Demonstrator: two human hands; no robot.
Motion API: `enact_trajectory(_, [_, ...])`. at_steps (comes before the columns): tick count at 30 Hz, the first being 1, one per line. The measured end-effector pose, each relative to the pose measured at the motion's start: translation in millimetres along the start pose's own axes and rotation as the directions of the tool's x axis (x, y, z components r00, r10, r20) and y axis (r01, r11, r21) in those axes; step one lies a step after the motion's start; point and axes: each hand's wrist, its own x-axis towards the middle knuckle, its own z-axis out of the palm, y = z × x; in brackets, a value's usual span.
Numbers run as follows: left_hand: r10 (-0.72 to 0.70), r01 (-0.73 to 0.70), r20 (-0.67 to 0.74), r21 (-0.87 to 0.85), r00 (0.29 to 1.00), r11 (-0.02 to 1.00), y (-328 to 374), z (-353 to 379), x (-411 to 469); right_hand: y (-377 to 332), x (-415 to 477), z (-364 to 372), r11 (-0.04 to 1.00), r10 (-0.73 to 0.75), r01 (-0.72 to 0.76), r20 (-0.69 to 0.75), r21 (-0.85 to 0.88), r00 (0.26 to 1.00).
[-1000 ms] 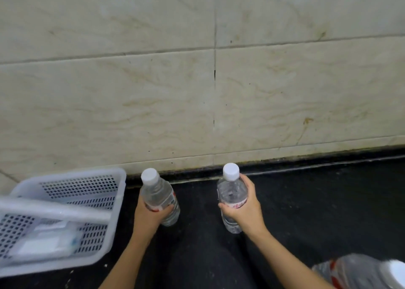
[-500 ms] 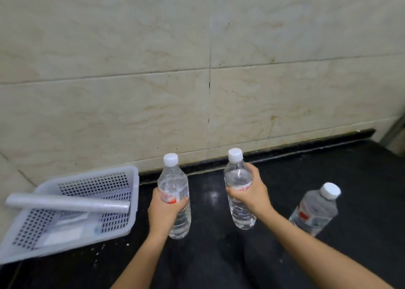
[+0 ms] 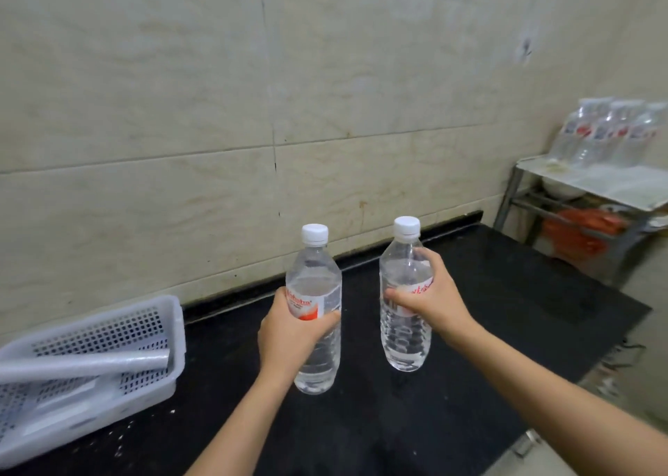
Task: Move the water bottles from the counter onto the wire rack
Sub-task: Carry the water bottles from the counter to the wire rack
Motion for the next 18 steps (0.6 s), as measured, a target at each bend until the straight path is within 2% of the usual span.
enact_trajectory(8, [0.142,-0.111,0.289,-0.123,0.947,0.986,50,105,-24,36,-26,-127,1.000,0.022,-0.020,-0.166,0.016,0.986])
enact_trajectory(12, [0.142,-0.074,0.410,-0.179,0.901,0.981,71,195,-40,74,-43,-215,0.998,0.063,-0.066,-0.271,-0.001,0.960])
enact_trajectory(18, [0.126,0.010,0.520,-0.251,0.845,0.968,99,345,-74,134,-69,-360,0.990,0.123,-0.140,-0.390,-0.015,0.912])
